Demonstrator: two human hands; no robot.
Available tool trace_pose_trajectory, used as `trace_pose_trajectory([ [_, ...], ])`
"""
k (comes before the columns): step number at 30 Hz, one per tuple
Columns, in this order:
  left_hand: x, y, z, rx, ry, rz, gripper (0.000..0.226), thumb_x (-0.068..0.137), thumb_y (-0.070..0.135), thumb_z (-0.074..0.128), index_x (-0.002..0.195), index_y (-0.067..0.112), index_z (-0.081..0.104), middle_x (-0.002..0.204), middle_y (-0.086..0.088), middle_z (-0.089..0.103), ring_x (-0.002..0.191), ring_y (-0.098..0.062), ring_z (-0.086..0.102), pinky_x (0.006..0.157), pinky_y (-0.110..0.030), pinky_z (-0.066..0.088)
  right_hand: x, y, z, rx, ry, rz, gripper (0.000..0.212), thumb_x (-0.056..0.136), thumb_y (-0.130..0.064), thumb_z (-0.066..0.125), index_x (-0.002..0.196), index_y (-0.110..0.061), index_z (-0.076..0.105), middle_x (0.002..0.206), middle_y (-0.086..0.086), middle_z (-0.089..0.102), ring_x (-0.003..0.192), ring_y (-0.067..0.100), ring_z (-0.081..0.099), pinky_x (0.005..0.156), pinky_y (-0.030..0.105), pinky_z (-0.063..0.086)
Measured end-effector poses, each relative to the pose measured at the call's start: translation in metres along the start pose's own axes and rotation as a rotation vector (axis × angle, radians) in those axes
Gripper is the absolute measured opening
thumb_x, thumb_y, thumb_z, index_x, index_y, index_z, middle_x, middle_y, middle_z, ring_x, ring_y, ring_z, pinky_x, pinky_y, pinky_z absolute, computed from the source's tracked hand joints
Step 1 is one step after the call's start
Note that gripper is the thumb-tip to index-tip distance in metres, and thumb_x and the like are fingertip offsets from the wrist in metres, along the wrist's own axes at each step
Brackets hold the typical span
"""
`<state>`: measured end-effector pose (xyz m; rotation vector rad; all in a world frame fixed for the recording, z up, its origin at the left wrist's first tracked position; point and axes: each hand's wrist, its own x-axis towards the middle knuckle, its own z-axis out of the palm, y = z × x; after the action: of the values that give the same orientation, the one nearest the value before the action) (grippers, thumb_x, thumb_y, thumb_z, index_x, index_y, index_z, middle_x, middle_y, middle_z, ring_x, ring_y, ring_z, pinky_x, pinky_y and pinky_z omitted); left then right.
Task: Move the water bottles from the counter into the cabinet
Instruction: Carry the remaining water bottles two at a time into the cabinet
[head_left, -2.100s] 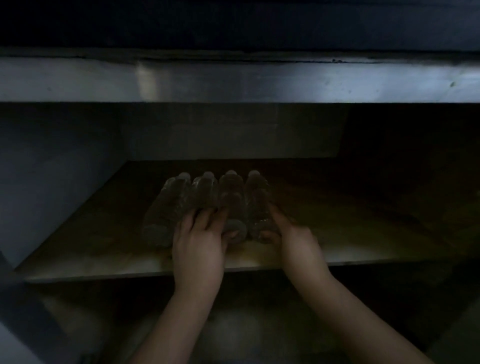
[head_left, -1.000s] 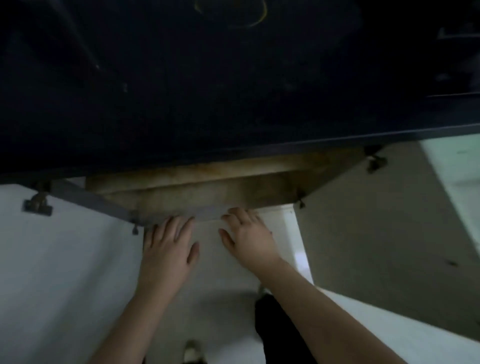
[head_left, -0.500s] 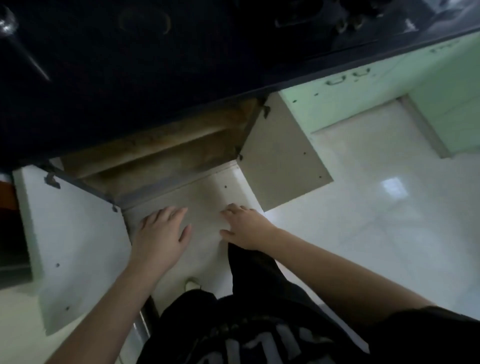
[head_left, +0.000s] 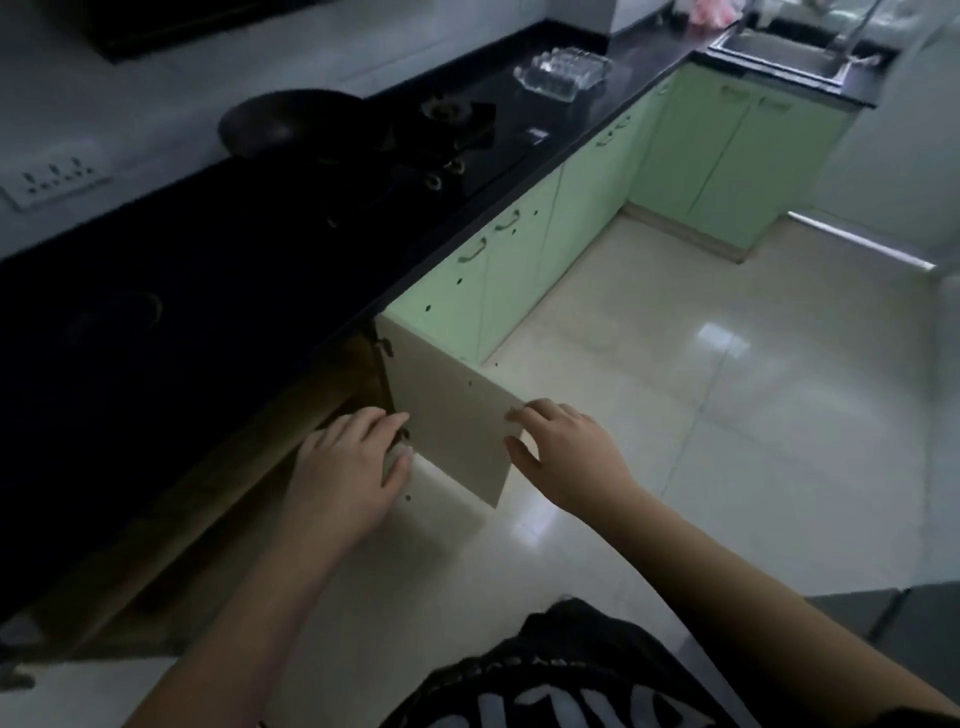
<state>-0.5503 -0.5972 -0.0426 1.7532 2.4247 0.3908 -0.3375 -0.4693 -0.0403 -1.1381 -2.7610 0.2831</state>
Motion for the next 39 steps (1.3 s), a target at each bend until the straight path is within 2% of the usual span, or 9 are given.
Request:
trace_pose_trajectory([
  [6, 0.089, 0.101, 0.011, 0.001, 0.002, 0.173, 0.046, 0.097, 0.040, 0.046, 0.139, 0.022, 0.051, 0.135, 0.000, 0.056, 0.124, -0.017, 0.051, 0.099, -0.038, 0.039, 0.006, 0.105, -0.031, 0.070, 0.148, 0.195, 0.030, 0.094, -0.032, 0.056, 0.118, -0.017, 0.065, 0.114, 0.003, 0.066, 0.095, 0.028, 0.063, 0.077, 0.038, 0.052],
  [12, 0.174, 0.204, 0.040, -0.021, -0.028, 0.288, 0.039, 0.094, 0.033, 0.053, 0.128, 0.015, 0.060, 0.123, -0.005, 0.064, 0.110, -0.024, 0.060, 0.090, -0.040, 0.045, 0.008, 0.210, -0.061, 0.125, 0.134, 0.336, 0.032, 0.094, -0.033, 0.056, 0.122, -0.017, 0.063, 0.119, 0.002, 0.063, 0.102, 0.027, 0.061, 0.084, 0.037, 0.048],
  [16, 0.220, 0.259, 0.061, -0.026, -0.099, 0.326, 0.040, 0.093, 0.032, 0.057, 0.130, 0.016, 0.058, 0.126, -0.004, 0.062, 0.114, -0.024, 0.057, 0.090, -0.040, 0.043, 0.018, 0.268, -0.075, 0.211, 0.103, 0.363, 0.036, 0.095, -0.033, 0.055, 0.127, -0.017, 0.059, 0.126, 0.001, 0.059, 0.112, 0.024, 0.056, 0.091, 0.034, 0.045],
  [25, 0.349, 0.315, 0.123, 0.025, -0.168, 0.418, 0.038, 0.091, 0.034, 0.059, 0.126, 0.019, 0.060, 0.120, 0.001, 0.064, 0.107, -0.023, 0.060, 0.087, -0.040, 0.043, 0.089, 0.379, -0.073, 0.224, 0.043, 0.393, 0.035, 0.095, -0.035, 0.055, 0.127, -0.021, 0.059, 0.127, -0.003, 0.057, 0.111, 0.020, 0.057, 0.089, 0.029, 0.041],
  [29, 0.427, 0.340, 0.148, 0.036, -0.230, 0.486, 0.044, 0.095, 0.043, 0.049, 0.135, 0.025, 0.052, 0.129, 0.004, 0.057, 0.116, -0.019, 0.053, 0.091, -0.037, 0.039, 0.134, 0.442, -0.076, 0.169, -0.031, 0.460, 0.039, 0.097, -0.039, 0.048, 0.134, -0.025, 0.051, 0.135, -0.007, 0.050, 0.118, 0.016, 0.051, 0.092, 0.024, 0.036],
  [35, 0.529, 0.378, 0.161, 0.063, -0.275, 0.560, 0.047, 0.095, 0.047, 0.043, 0.137, 0.028, 0.048, 0.134, 0.006, 0.054, 0.122, -0.017, 0.049, 0.092, -0.034, 0.036, 0.198, 0.521, -0.094, 0.132, -0.091, 0.547, 0.046, 0.097, -0.043, 0.047, 0.139, -0.025, 0.045, 0.140, -0.005, 0.046, 0.121, 0.019, 0.049, 0.098, 0.032, 0.039],
  [39, 0.594, 0.420, 0.171, 0.106, -0.263, 0.645, 0.048, 0.094, 0.047, 0.044, 0.136, 0.025, 0.050, 0.132, 0.002, 0.056, 0.122, -0.020, 0.050, 0.095, -0.036, 0.036, 0.230, 0.568, -0.095, 0.108, -0.100, 0.589, 0.048, 0.097, -0.045, 0.046, 0.141, -0.026, 0.043, 0.142, -0.006, 0.044, 0.126, 0.017, 0.044, 0.099, 0.031, 0.035],
])
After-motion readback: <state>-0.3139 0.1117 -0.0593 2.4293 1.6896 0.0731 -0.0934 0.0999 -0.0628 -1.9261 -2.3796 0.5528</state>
